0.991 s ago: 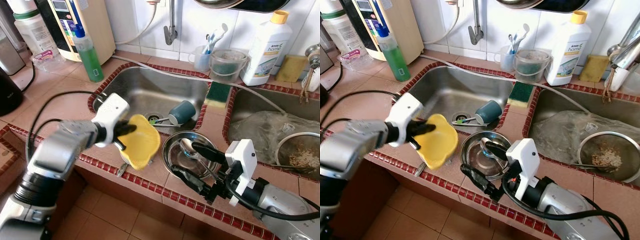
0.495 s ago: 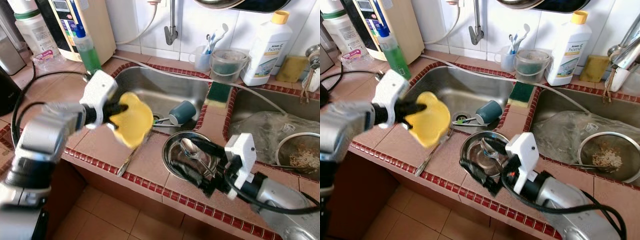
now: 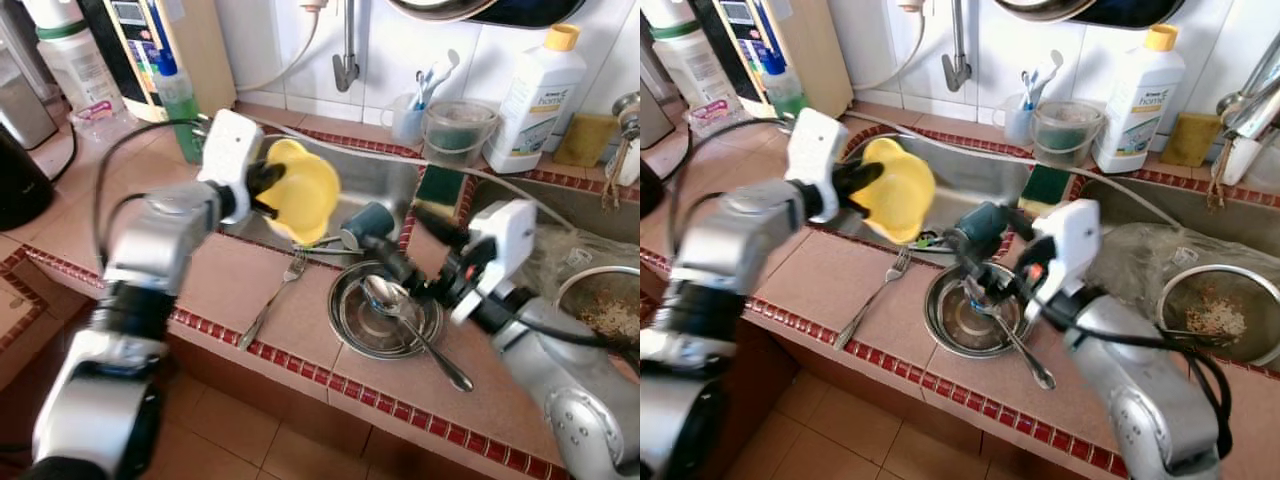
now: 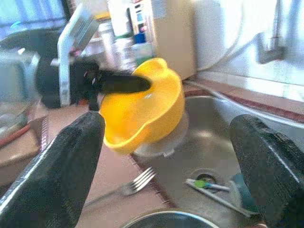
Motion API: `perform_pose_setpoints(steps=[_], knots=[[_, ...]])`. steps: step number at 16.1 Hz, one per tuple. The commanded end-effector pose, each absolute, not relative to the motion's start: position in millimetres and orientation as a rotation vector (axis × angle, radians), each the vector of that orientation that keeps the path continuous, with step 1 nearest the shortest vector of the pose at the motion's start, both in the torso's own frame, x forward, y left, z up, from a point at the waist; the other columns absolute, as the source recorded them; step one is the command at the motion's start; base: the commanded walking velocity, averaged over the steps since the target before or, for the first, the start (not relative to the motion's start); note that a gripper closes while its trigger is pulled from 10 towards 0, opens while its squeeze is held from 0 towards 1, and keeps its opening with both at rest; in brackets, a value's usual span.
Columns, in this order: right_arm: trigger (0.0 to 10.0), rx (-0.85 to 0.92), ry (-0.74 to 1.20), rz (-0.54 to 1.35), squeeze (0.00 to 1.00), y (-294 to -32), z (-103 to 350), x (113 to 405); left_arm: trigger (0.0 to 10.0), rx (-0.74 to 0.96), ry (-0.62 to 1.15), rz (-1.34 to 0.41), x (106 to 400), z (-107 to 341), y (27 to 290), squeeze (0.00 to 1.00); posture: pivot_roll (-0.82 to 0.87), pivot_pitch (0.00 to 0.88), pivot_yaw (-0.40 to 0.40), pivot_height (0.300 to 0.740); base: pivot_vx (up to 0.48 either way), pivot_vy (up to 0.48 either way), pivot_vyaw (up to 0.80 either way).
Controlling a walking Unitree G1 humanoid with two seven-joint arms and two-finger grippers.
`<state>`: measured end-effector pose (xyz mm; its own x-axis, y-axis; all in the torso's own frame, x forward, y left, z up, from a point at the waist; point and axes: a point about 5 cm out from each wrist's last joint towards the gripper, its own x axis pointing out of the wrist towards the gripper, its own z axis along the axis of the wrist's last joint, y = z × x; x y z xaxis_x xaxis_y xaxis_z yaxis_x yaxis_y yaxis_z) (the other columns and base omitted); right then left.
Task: Kitchen organization
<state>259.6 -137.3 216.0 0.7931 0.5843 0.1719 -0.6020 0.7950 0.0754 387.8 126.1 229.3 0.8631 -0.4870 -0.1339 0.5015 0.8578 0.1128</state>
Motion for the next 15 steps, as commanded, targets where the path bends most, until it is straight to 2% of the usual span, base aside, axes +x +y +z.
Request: perform_pose_setpoints(steps=[1, 9, 11, 15], knots=[[10.0, 0.142, -0.173, 0.598, 0.0, -139.8, 221.4, 262.5, 10.0, 0.139, 0.066, -0.509, 393.2, 235.6, 124.7, 0.0, -0.21, 0.073, 0.099, 0.74, 0.0, 0.0, 0.0], [10.0, 0.162, -0.172, 0.512, 0.0, -147.2, 227.6, 251.7, 10.0, 0.155, 0.068, -0.532, 408.0, 228.7, 114.0, 0.0, -0.27, 0.138, 0.125, 0.74, 0.0, 0.0, 0.0], [10.0, 0.149, -0.153, 0.504, 0.0, -148.7, 226.2, 236.8, 10.0, 0.154, 0.076, -0.55, 411.1, 226.5, 110.8, 0.0, -0.3, 0.195, 0.136, 0.74, 0.0, 0.0, 0.0], [10.0, 0.113, -0.102, 0.512, 0.0, -153.3, 219.8, 215.6, 10.0, 0.188, 0.09, -0.577, 413.2, 223.5, 106.5, 0.0, -0.33, 0.251, 0.149, 0.74, 0.0, 0.0, 0.0]])
